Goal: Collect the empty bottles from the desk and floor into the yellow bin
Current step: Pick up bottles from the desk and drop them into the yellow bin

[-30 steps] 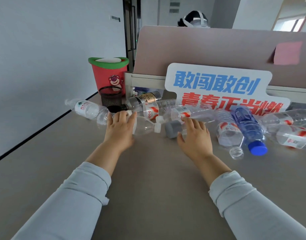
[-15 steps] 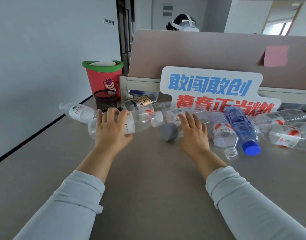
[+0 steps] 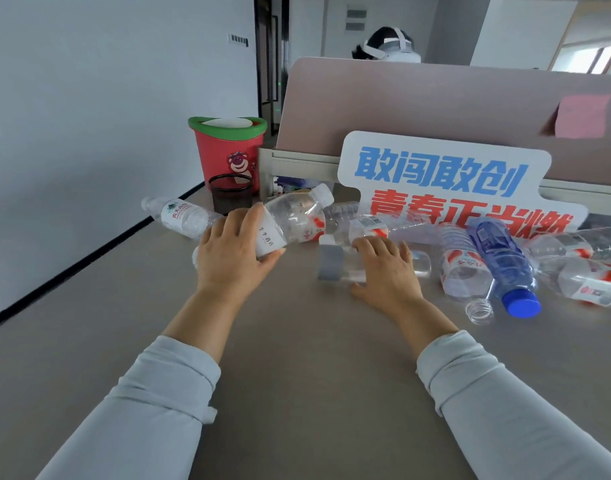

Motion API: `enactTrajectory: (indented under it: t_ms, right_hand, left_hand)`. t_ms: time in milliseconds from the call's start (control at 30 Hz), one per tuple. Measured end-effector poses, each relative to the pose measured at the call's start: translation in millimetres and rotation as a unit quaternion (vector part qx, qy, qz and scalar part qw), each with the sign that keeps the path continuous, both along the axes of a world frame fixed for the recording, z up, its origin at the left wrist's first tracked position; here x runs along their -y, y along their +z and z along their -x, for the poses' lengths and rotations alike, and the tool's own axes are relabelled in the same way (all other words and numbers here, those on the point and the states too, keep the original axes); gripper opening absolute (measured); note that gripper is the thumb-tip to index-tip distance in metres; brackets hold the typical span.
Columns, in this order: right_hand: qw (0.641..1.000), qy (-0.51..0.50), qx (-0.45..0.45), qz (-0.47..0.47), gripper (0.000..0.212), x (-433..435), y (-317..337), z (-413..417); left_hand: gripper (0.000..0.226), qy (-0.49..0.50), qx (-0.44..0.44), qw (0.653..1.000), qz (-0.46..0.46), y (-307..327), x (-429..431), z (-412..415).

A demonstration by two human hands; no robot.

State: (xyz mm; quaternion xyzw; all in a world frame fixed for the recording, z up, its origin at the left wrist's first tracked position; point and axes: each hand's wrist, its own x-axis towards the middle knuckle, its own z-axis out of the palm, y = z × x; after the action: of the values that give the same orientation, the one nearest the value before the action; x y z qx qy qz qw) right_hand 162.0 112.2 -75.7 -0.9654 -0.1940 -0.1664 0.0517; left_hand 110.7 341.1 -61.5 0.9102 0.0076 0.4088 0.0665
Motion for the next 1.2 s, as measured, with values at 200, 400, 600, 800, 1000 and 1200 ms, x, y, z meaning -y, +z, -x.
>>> enactTrajectory:
  t_ms: [200, 400, 600, 800, 1000, 1200]
  right_hand:
    - [0.992, 0.097, 0.069, -0.050, 0.065, -53.0, 20.6, 34.0]
    - [0.978, 0.182, 0.082, -0.068, 0.069, -153.1, 16.4, 60.5]
    - [0.944, 0.290, 0.141, -0.063, 0.076, -277.4, 10.6, 106.0]
    - [0.917, 0.369, 0.144, -0.047, 0.078, -383.0, 6.7, 158.7]
    - [0.916, 0.399, 0.042, 0.017, 0.067, -455.7, -7.1, 175.8]
    - [0.942, 0.333, -0.040, 0.000, 0.053, -479.1, -19.0, 170.2]
  left_hand:
    - [0.073, 0.074, -0.013, 0.995, 0.068, 19.6, -36.0, 37.1]
    - [0.077, 0.164, -0.021, 0.982, 0.092, 29.1, -114.1, 102.8]
    - [0.077, 0.287, -0.013, 0.952, 0.106, 38.3, -205.6, 189.2]
    - [0.075, 0.385, -0.053, 0.916, 0.104, 29.4, -272.0, 274.4]
    - [0.075, 0.425, -0.111, 0.890, 0.125, 10.9, -305.4, 319.7]
    - [0.074, 0.436, -0.164, 0.876, 0.127, -7.6, -325.4, 323.2]
